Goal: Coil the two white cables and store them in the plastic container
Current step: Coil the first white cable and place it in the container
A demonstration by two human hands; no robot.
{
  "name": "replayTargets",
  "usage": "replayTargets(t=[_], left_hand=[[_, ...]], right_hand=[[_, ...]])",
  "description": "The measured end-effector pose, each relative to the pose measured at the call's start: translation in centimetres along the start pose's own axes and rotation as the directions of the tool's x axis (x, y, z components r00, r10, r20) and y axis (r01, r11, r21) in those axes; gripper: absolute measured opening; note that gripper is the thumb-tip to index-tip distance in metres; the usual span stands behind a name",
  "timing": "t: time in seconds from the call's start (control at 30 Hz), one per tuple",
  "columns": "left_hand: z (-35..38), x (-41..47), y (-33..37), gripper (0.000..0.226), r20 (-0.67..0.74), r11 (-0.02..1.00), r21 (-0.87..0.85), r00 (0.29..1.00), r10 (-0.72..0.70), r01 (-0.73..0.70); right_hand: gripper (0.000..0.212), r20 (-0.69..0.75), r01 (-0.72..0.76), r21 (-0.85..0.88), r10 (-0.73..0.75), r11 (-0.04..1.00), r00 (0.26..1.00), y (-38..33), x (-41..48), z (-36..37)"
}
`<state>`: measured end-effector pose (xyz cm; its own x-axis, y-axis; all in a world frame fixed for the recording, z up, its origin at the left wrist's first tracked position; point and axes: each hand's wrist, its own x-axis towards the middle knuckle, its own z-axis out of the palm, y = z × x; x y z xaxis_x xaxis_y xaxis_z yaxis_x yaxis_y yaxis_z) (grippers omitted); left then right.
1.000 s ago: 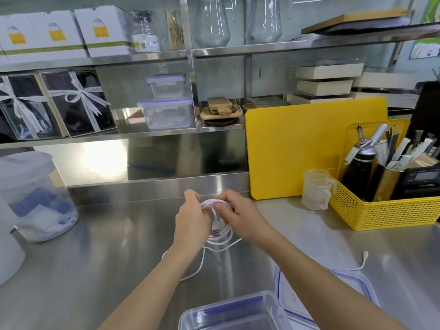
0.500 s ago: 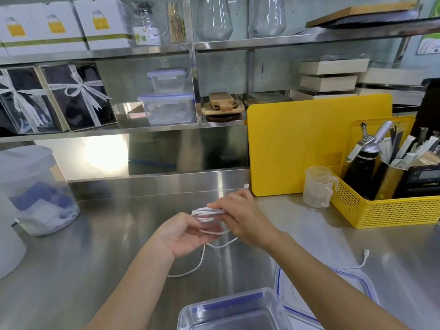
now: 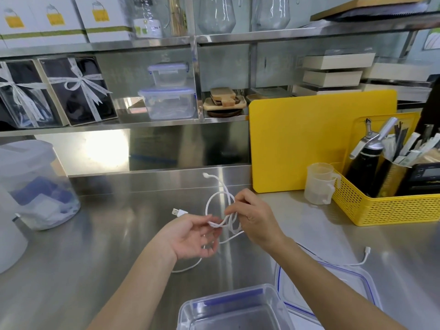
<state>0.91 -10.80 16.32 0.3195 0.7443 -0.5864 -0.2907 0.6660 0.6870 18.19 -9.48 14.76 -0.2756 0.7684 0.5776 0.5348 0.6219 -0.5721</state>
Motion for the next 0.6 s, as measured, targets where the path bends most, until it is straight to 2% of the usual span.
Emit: replayTargets(t=[0.07,0.13,0.23,0.3,0.37,0.47,0.6], left_hand=[[0.4,0.2,-0.4,0.014,0.002,0.998,-0.038,0.999,-0.052,0.052],[1.0,0.5,-0.9,0.024,0.096,0.993,-0.081,0.992,-0.082,0.090],[1.8,0.8,-1.8,0.043,0.267,0.984,-0.160,0.963,-0.030,0.075],[2.2,1.0,-2.0,0.038,0.304,0.965,-0.257,0.952,0.026,0.056],[2.1,1.1,-1.7,0.027,0.247,0.941,-0.339,0.964,0.097,-0.008],[1.0,1.3,-0.5,0.021,0.071,0.916,-0.357,0.973,0.222,-0.183],[-0.1,1.1,0.2,0.016,-0.039,0.907,-0.265,0.943,0.330,-0.328]], right_hand=[[0.017,-0.093,0.022,-0.001,-0.022,1.000,0.995,-0.2,-0.3,0.1],[0.017,-0.175,0.083,-0.003,-0.083,0.997,0.981,-0.4,-0.7,0.6],[0.018,-0.254,0.077,0.092,-0.051,0.993,0.966,-0.8,-1.0,1.2],[0.017,-0.276,0.034,0.181,0.018,0.983,0.961,-0.7,-1.1,1.2],[0.023,-0.255,0.007,0.219,0.051,0.976,0.966,-0.3,-1.0,0.9],[0.027,-0.187,-0.005,0.224,0.048,0.975,0.981,0.6,-1.0,0.4],[0.031,-0.012,-0.149,0.326,0.162,0.934,0.987,1.1,-1.6,0.4]])
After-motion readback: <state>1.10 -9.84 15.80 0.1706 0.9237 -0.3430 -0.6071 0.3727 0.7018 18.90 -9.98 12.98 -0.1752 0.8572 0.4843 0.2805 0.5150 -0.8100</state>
